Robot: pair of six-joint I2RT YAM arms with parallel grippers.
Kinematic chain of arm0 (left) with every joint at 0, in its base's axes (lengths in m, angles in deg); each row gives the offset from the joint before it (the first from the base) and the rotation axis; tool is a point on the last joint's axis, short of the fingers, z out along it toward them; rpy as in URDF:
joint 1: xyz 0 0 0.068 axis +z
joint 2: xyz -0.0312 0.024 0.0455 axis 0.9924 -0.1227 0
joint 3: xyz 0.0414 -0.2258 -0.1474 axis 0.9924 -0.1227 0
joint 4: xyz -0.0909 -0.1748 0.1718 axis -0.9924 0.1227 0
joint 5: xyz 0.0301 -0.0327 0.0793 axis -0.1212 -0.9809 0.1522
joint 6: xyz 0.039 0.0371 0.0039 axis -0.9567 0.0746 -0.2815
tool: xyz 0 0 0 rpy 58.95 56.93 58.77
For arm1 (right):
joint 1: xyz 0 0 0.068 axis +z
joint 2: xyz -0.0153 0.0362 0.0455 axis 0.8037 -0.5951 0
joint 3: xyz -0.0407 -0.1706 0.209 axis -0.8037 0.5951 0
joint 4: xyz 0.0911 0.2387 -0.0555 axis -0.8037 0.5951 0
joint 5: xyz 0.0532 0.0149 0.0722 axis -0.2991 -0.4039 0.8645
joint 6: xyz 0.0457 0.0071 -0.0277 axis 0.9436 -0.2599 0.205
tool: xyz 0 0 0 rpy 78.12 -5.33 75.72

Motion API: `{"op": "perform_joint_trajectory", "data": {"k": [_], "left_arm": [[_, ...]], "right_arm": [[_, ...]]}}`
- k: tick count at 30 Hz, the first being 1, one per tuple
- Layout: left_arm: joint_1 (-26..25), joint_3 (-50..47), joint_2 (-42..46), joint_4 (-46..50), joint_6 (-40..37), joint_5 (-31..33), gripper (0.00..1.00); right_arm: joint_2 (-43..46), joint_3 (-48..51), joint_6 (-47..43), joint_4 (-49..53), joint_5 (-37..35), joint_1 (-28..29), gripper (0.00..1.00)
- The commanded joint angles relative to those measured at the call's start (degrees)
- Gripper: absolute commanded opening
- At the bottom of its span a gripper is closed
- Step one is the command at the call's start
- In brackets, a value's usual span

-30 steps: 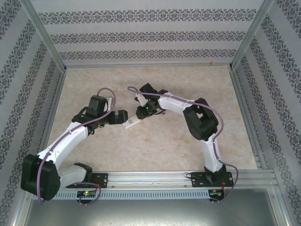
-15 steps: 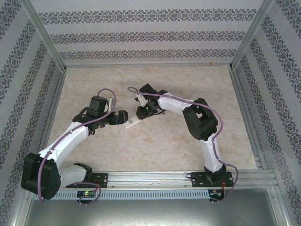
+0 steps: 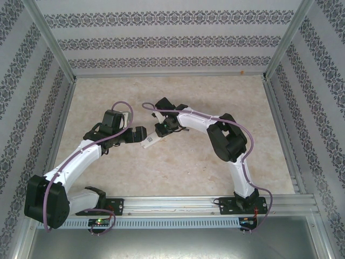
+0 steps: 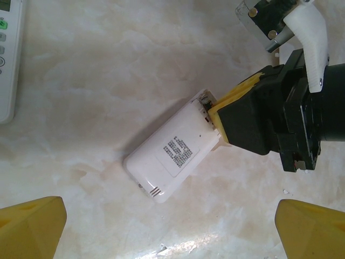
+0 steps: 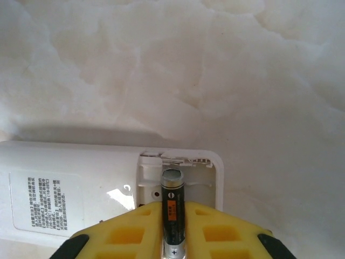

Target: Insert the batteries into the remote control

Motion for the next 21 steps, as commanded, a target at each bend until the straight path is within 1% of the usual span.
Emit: {"op": "perform_joint_trajectory", "data": {"k": [1,6,9,21], "left_arm": [[0.8,-0.2,-0.2,-0.2,-0.3,0.5,1.00],[0.9,-0.4,-0.6,-0.6,-0.3,0.3,1.00],[0.9,-0.4,-0.9,-0.6,-0.2,0.2,1.00],[0.9,-0.1,-0.8,-0.7,-0.2,0.1,1.00]], "right_arm": [[2.8,-0.1,-1.1,2.3,-2.7,-0.2,0.17],[6.7,1.0,0.2,1.5,1.6,-1.0,0.18],[6.9,1.7,0.5,1.6,4.1,-1.7,0.17],[3.1,2.7,-1.0,2.5,5.5,-1.9,0.18]]}}
